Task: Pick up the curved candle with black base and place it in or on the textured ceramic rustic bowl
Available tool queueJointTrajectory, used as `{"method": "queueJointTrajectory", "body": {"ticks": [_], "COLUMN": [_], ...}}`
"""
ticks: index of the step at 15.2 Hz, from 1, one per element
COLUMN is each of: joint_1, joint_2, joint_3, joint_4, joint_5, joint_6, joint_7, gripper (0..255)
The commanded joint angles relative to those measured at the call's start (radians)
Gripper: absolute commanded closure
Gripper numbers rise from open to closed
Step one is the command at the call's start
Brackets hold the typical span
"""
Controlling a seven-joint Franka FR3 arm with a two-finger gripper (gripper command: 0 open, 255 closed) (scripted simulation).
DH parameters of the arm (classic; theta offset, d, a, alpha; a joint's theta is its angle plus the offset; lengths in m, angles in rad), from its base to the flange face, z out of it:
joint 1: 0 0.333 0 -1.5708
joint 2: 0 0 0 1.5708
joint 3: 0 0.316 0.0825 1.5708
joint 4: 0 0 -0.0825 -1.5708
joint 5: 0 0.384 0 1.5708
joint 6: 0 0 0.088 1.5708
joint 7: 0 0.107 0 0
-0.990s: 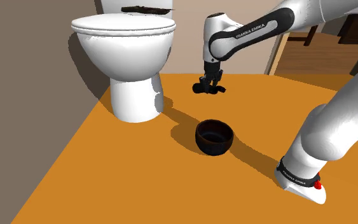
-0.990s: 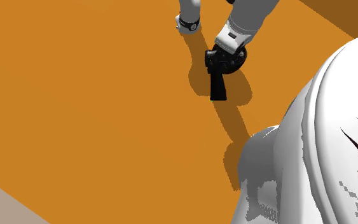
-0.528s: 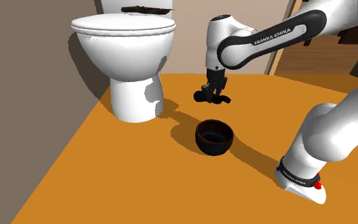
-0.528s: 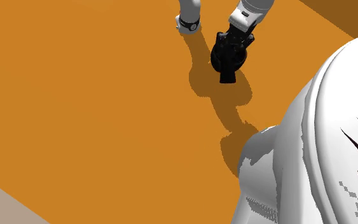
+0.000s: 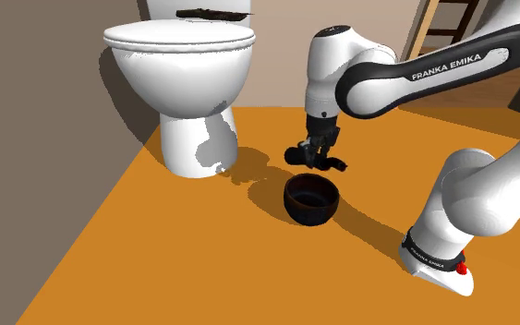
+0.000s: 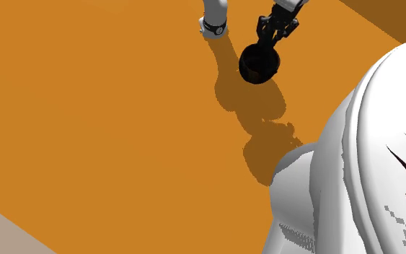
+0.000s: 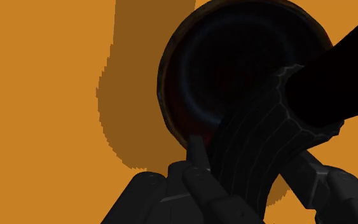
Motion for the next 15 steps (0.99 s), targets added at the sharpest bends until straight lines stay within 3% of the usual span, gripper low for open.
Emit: {"method": "queueJointTrajectory", "body": {"ticks": [1, 12, 15], "joint_1": [0.006, -0.001, -0.001], "joint_2": [-0.007, 0.07, 0.072], "joint_3": [0.008, 0.022, 0.022], "joint_4": [-0.027, -0.127, -0.129], "joint_5": [0.006, -0.005, -0.005], "joint_6": [0.019, 0.195, 0.199], "joint_7": [0.013, 0.041, 0.042], "gripper": [255, 255, 255]}}
